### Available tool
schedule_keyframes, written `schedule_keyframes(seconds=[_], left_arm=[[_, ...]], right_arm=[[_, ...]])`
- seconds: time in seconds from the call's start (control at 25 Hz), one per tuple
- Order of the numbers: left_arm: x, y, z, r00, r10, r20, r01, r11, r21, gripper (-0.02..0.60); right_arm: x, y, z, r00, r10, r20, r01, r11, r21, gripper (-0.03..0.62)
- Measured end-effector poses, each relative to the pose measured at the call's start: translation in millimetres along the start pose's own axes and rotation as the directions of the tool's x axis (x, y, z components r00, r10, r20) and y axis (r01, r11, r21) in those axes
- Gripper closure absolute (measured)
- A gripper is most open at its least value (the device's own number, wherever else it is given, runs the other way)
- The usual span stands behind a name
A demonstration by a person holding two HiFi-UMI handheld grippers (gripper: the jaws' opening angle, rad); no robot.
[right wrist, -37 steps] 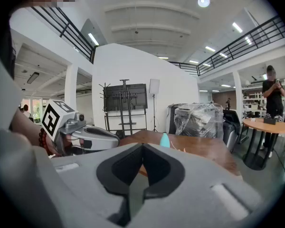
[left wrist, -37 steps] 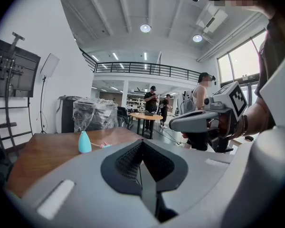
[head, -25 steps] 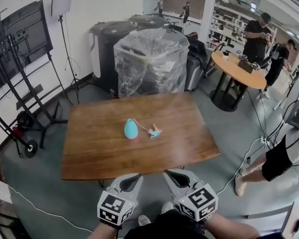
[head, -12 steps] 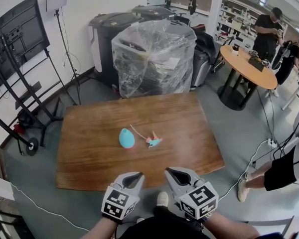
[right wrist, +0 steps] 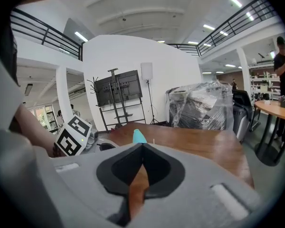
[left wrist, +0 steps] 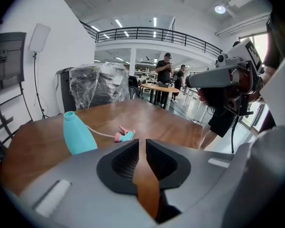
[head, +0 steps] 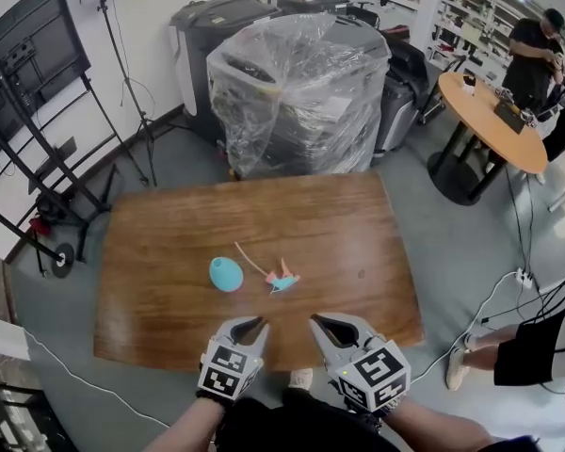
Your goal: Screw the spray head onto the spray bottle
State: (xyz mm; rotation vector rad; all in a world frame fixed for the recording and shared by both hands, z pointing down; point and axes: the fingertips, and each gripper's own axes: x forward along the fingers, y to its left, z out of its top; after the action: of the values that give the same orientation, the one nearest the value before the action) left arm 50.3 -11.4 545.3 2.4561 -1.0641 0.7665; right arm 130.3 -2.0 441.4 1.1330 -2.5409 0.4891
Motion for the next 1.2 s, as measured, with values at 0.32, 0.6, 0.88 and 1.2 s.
schedule_keyframes(seconds=[0.32,0.6,0.88,1.2], left_arm=[[43.6,19.9,-6.7,0.997,0.007,-0.076,-0.006,1.000,0.015,0.497],[78.9,36.8,-28.3,0.988,-0.038,-0.151,0.048,0.997,0.063,0.488],[104.7,44.5,-42.0,0.974,-0.117,-0.194,0.132,0.989,0.071,0.482],[118.7,41.9,-49.1,0.961,-0.159,-0.224,0.181,0.980,0.081,0.500]], right_arm=[[17.6,-17.8,-0.9,0.999,0.006,-0.041,-0.006,1.000,0.000,0.605],[30.6,-18.6,-1.0,0.996,-0.059,-0.060,0.060,0.998,0.011,0.605],[38.9,-18.0,-0.2,0.985,-0.139,-0.100,0.141,0.990,0.022,0.605],[43.3,-12.3,-4.6,0.974,-0.185,-0.133,0.192,0.981,0.041,0.605]])
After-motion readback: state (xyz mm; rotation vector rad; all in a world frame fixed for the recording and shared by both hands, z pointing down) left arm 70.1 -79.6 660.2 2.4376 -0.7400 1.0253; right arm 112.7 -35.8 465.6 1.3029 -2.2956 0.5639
